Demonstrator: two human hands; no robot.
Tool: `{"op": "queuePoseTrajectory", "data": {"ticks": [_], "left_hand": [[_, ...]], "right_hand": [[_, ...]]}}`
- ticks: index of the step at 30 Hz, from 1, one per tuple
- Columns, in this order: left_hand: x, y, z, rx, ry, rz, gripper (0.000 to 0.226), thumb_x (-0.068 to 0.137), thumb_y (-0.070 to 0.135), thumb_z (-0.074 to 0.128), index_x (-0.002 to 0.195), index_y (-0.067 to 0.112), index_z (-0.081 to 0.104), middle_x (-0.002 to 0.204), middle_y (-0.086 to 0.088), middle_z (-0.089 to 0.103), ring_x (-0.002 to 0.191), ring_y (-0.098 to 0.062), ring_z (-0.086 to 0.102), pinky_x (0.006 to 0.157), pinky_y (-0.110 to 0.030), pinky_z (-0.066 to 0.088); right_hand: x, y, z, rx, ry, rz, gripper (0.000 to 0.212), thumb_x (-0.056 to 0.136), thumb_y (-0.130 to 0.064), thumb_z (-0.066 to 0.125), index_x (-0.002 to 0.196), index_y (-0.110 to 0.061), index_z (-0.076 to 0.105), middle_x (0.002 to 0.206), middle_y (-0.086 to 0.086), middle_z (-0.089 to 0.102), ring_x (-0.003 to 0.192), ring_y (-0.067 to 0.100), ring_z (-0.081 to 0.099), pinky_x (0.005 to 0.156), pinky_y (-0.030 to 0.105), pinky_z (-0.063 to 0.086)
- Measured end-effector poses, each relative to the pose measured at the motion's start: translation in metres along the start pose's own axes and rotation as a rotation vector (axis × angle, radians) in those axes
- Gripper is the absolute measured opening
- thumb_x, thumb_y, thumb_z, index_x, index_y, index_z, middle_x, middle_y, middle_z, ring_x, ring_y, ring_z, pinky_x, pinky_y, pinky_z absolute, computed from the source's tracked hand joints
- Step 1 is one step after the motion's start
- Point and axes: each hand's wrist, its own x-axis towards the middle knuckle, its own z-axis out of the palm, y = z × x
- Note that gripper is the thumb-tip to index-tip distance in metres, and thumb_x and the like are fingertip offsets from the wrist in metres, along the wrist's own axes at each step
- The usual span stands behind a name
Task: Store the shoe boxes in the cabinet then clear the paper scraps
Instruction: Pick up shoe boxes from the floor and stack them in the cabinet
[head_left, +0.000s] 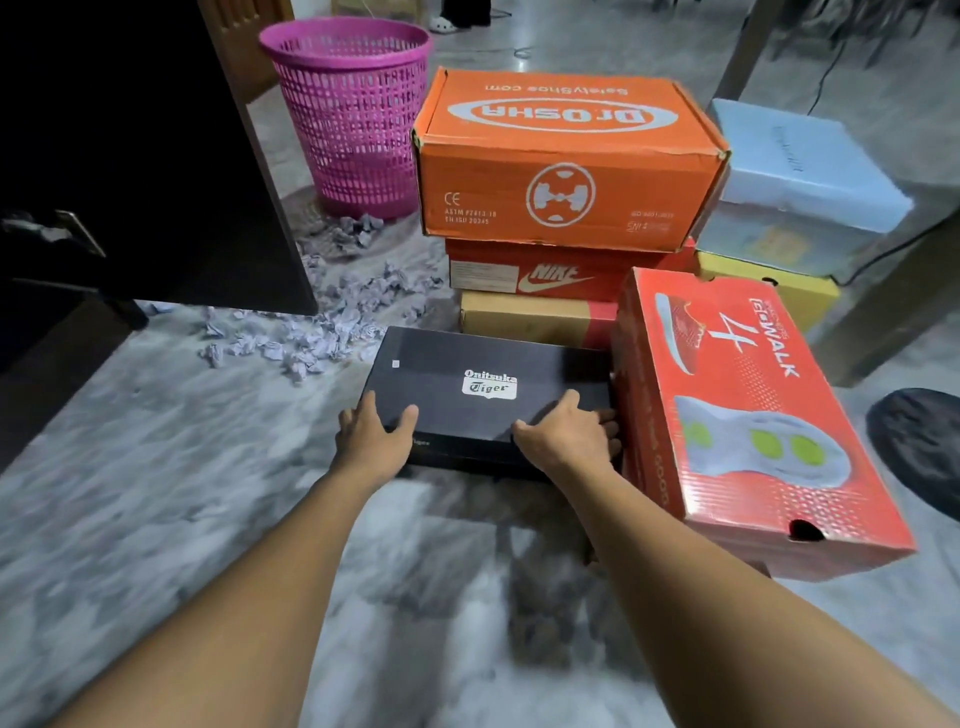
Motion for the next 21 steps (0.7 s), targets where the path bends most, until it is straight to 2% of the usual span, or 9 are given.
{"op": "queuePoseTrajectory", "data": {"ticks": [4, 7, 9, 14, 17, 19, 21], "left_hand": [[0.002, -0.001, 0.001, 0.000, 0.038, 0.006, 0.075, 0.092, 0.053, 0.050, 0.153, 0.021, 0.020, 0.149, -0.009, 0.027, 0.136, -0.030, 0.036, 0.108, -0.041, 0.034], [0.004, -0.008, -0.004, -0.003, 0.083, 0.002, 0.073, 0.086, 0.055, 0.057, 0.147, 0.024, 0.032, 0.140, -0.008, 0.037, 0.130, -0.029, 0.042, 0.103, -0.040, 0.039], [0.003, -0.017, -0.009, -0.010, 0.133, -0.018, 0.070, 0.082, 0.056, 0.059, 0.142, 0.025, 0.038, 0.134, -0.008, 0.041, 0.125, -0.030, 0.046, 0.101, -0.041, 0.042], [-0.014, -0.053, -0.021, -0.019, 0.420, -0.121, 0.062, 0.082, 0.052, 0.059, 0.136, 0.022, 0.047, 0.131, -0.012, 0.047, 0.120, -0.037, 0.048, 0.098, -0.047, 0.044], [-0.021, -0.075, -0.026, -0.103, 0.471, -0.120, 0.047, 0.083, 0.052, 0.055, 0.122, 0.025, 0.056, 0.120, -0.008, 0.056, 0.107, -0.034, 0.056, 0.089, -0.044, 0.048], [-0.025, -0.084, -0.027, -0.200, 0.463, -0.105, 0.045, 0.083, 0.053, 0.055, 0.117, 0.025, 0.059, 0.115, -0.004, 0.062, 0.101, -0.029, 0.059, 0.087, -0.040, 0.049], [-0.028, -0.089, -0.026, -0.260, 0.441, -0.097, 0.044, 0.087, 0.050, 0.057, 0.123, 0.025, 0.058, 0.113, 0.000, 0.064, 0.101, -0.026, 0.058, 0.087, -0.037, 0.046]], "right_hand": [[0.004, 0.000, -0.003, -0.002, -0.007, -0.006, 0.067, 0.078, -0.058, 0.065, 0.123, -0.015, 0.039, 0.132, 0.024, 0.046, 0.123, 0.040, 0.037, 0.099, 0.043, 0.037], [0.003, 0.001, -0.007, -0.022, -0.029, -0.065, 0.070, 0.077, -0.060, 0.066, 0.124, -0.016, 0.039, 0.128, 0.021, 0.050, 0.119, 0.039, 0.039, 0.090, 0.041, 0.041], [-0.001, 0.000, -0.006, -0.017, -0.031, -0.104, 0.073, 0.076, -0.061, 0.068, 0.128, -0.018, 0.040, 0.130, 0.020, 0.048, 0.122, 0.039, 0.040, 0.093, 0.041, 0.043], [-0.013, 0.008, 0.015, -0.033, 0.032, -0.365, 0.076, 0.079, -0.064, 0.064, 0.139, -0.026, 0.038, 0.138, 0.015, 0.042, 0.128, 0.033, 0.035, 0.098, 0.040, 0.043], [-0.014, 0.021, 0.028, 0.155, 0.126, -0.465, 0.072, 0.084, -0.057, 0.063, 0.144, -0.028, 0.037, 0.144, 0.006, 0.041, 0.131, 0.024, 0.036, 0.103, 0.037, 0.041], [-0.013, 0.029, 0.036, 0.403, 0.134, -0.387, 0.074, 0.085, -0.051, 0.067, 0.146, -0.025, 0.035, 0.145, 0.004, 0.039, 0.132, 0.020, 0.041, 0.107, 0.036, 0.040], [-0.012, 0.033, 0.043, 0.621, 0.043, -0.306, 0.078, 0.085, -0.047, 0.070, 0.148, -0.022, 0.031, 0.142, 0.003, 0.044, 0.128, 0.019, 0.047, 0.105, 0.034, 0.041]]}}
